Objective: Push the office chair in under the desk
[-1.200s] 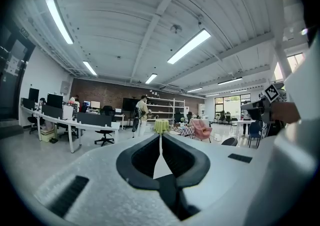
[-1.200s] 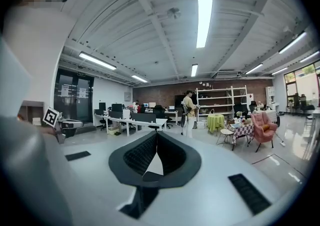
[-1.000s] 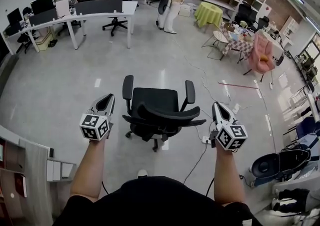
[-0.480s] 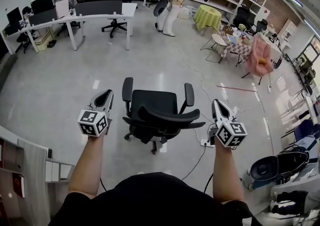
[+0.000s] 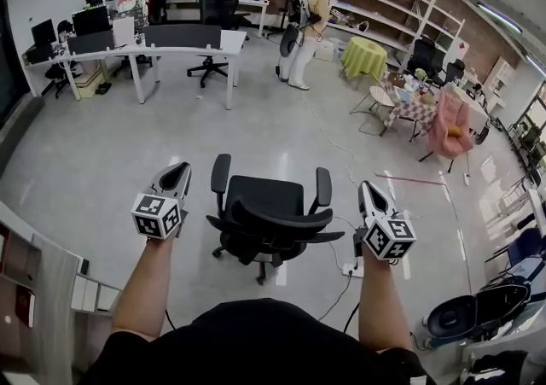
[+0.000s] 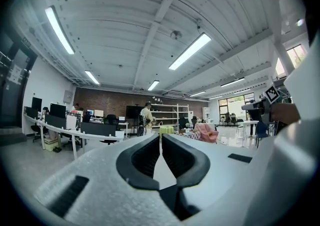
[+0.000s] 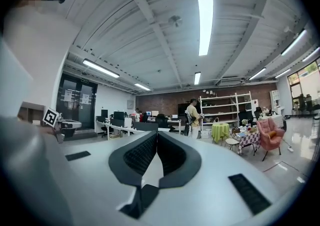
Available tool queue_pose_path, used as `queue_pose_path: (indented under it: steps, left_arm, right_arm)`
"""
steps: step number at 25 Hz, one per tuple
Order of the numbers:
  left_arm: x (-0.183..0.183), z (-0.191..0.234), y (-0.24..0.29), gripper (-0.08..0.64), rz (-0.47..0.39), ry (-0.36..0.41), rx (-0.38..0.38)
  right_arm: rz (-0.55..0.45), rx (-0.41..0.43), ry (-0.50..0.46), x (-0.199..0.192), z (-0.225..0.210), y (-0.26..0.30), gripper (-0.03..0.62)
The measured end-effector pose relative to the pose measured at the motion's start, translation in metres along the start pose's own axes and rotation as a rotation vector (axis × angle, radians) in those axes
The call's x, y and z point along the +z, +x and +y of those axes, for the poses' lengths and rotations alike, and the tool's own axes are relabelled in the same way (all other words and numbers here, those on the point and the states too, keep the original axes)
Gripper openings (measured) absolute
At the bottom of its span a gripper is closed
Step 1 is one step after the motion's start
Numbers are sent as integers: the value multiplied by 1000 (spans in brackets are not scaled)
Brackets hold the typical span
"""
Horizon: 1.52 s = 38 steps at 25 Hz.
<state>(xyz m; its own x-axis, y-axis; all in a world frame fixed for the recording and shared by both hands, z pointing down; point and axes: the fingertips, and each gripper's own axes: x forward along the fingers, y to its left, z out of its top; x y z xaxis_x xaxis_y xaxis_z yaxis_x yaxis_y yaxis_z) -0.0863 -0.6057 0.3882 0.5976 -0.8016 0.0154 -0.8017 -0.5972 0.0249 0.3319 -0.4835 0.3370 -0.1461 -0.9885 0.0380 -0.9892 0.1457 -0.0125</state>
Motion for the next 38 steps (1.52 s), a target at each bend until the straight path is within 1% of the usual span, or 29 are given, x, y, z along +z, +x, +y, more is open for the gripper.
queue_pose_path:
  steps: [3,8,10,12,14,18,20,21,24,27,30,34,38]
  left_arm:
    - [1,-5,2,26,3,5,17]
    - [-4,-22,8,26,18,17,23]
    - [-10,-28,12,26,41,25,10]
    - [-18,-36,16,28,76,46,-12]
    - [-27,-41,20,28,116,91,-28]
    - [-40,-46,23,41,173,189,-45]
    - [-48,-47,24,52,199,228,-57]
    - [-53,-47,26,64,219,250,-60]
    - [-76,-50,33,110,304,312,-76]
    - [-100,-55,36,152,393,381,-120]
    - [-125,-62,38,181,473,454,-162]
    - [-161,-73,37,224,576,555,-232]
    - [-196,-84,36,256,657,644,-309]
  right_arm:
    - [-13,1,-14,5,-11,-3,11]
    - [-16,16,1,0,-30,-3,11]
    - [-9,19,7,-5,-35,-2,11]
    - [8,28,-12,-9,-38,-1,11]
    - [37,47,-64,-16,-38,1,12]
    - [104,115,-226,-32,-36,1,12]
    - [137,134,-271,-43,-40,2,16]
    - [158,140,-287,-50,-42,4,32]
    - [221,153,-315,-76,-51,8,76]
    - [273,186,-320,-102,-55,12,102]
    - [379,201,-346,-132,-61,18,120]
    - [484,232,-375,-164,-63,20,155]
    - [580,294,-397,-200,-58,21,192]
